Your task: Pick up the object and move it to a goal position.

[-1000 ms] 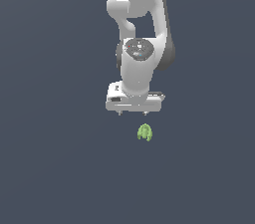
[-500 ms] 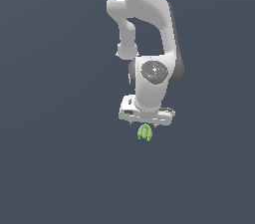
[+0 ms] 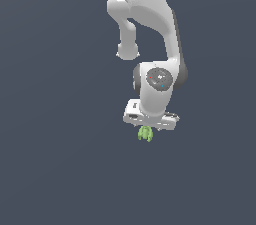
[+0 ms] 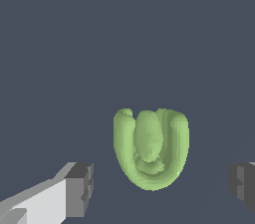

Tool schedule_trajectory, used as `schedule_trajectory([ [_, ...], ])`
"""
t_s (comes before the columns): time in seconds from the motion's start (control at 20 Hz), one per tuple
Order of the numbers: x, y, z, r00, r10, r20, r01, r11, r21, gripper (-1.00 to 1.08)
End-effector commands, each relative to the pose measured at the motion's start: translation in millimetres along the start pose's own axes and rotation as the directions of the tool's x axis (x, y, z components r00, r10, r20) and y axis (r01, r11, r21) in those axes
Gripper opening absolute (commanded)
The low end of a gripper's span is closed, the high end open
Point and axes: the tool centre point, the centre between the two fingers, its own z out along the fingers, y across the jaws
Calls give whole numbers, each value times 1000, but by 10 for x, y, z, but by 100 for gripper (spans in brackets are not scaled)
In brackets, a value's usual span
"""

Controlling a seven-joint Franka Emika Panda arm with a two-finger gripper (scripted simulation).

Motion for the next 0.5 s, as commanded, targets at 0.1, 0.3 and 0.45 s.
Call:
schedule_trajectory([
  [0.1,1,-1,59,1000,0,0,0,1000,0,100],
  [0.3,-2,2,239,1000,3,-1,-3,1000,0,100],
  [0.45,-7,-1,401,1000,3,-1,-3,1000,0,100],
])
